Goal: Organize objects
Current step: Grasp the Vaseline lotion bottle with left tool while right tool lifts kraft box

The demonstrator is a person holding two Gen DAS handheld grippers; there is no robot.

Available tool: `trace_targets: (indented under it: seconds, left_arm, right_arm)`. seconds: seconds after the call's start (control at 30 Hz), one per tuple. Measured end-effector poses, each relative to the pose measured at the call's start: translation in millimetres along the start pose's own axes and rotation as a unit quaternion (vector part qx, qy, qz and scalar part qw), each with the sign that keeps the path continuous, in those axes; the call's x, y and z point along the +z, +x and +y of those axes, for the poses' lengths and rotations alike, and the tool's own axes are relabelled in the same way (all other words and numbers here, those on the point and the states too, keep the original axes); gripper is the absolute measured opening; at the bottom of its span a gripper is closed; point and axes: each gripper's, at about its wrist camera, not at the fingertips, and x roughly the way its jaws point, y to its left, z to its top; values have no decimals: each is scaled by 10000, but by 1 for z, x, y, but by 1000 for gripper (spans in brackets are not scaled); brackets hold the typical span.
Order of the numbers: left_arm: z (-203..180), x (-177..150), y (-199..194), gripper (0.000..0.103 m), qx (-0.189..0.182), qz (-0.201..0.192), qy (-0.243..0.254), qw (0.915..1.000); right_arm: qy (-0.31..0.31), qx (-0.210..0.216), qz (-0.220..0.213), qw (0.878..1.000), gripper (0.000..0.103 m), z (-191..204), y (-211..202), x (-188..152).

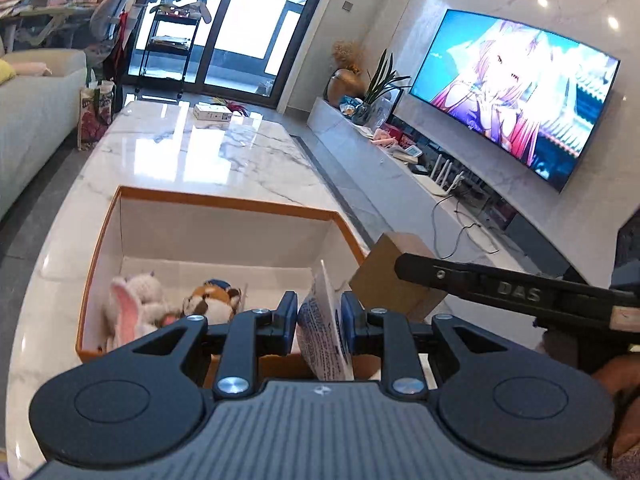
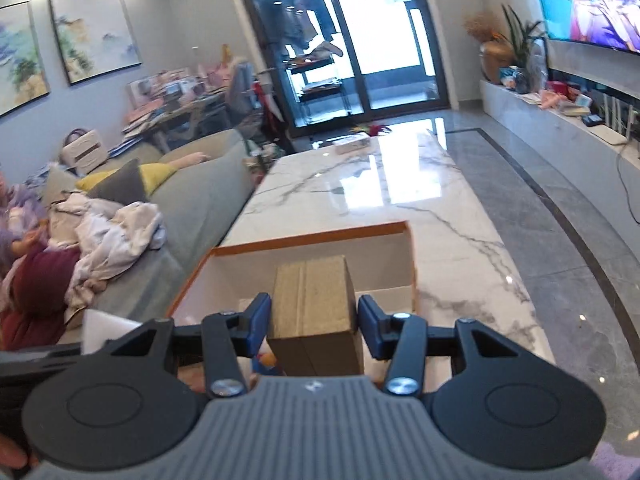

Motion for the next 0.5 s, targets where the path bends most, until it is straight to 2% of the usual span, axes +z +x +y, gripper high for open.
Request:
trace_targets:
  seconds: [0.2,0.3,0.37,0.5]
  left_arm:
    - [3,0,22,27,-27,171,-145,9997]
    - [7,-1,29,27,-23,251,-195,9995]
    - [11,0,31,27,-67,239,-247,9994]
    - [12,2,31,27,38,210,-186,9996]
  right_arm:
    - [-74,-258,286,9992,49,-12,33,1]
    - [-355,-543,402,9971,49,-9,47,-6]
    - [-529,-724,483,9948,49,-9,54,-10]
    - [-606,-804,711,9924,49,-9,67,-17]
